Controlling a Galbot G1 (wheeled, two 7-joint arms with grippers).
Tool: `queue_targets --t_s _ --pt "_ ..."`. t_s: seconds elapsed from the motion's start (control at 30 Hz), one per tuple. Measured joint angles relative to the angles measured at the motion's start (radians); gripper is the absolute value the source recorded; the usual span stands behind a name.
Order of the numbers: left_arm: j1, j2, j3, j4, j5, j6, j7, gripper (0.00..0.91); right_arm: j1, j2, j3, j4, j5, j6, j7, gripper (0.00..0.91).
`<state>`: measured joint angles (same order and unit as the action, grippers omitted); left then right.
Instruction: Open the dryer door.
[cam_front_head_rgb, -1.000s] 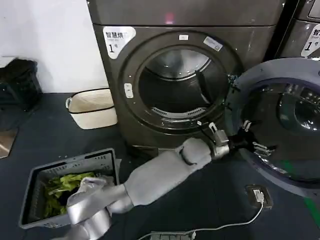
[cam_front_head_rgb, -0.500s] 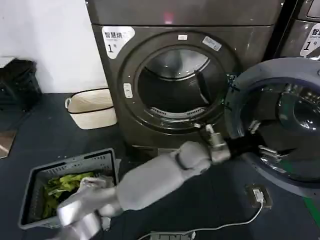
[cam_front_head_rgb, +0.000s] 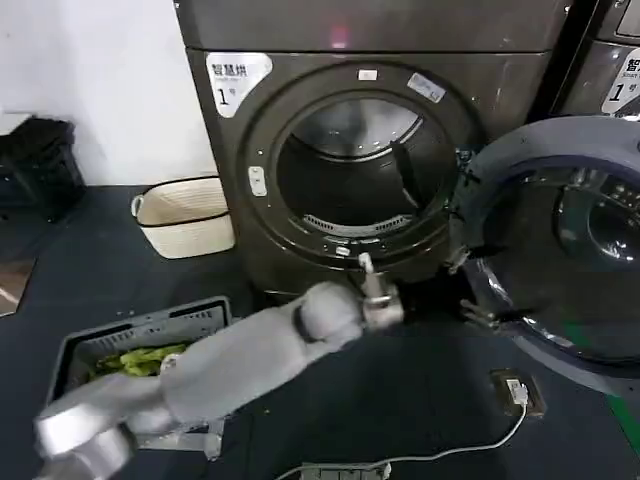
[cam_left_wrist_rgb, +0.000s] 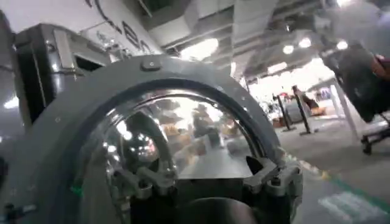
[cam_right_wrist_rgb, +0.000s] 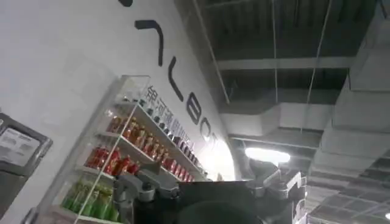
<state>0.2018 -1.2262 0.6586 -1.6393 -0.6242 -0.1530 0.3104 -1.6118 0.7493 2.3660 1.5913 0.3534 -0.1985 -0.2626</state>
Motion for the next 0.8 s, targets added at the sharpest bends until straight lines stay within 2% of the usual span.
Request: queue_targets --t_s 0.1,0.27,0.4,0.6,0.8 --pt "-0.008 0.076 0.003 -0.038 0.038 0.022 -0.007 0.907 0.004 -0.001 -0.001 0.004 -0.003 -0.001 -0.001 0.907" --pt "-0.029 0.219 0.020 -0.112 0.012 0.071 -0.010 0.907 0.014 0.000 -0.011 0.016 -0.007 -0.002 -0.005 0.907" --pt "-0.058 0.346 0.054 -0.154 -0.015 0.077 0.009 0.907 0.018 0.001 -0.013 0.015 -0.014 0.000 -0.007 0.907" --pt "-0.055 0.530 0.063 -0.200 0.026 0.102 0.069 0.907 0.017 -0.001 -0.006 0.009 -0.015 0.003 -0.009 0.907" --pt "-0.050 0.690 0.081 -0.232 0.031 0.127 0.079 0.907 0.027 -0.007 -0.014 0.004 -0.012 0.004 -0.013 0.907"
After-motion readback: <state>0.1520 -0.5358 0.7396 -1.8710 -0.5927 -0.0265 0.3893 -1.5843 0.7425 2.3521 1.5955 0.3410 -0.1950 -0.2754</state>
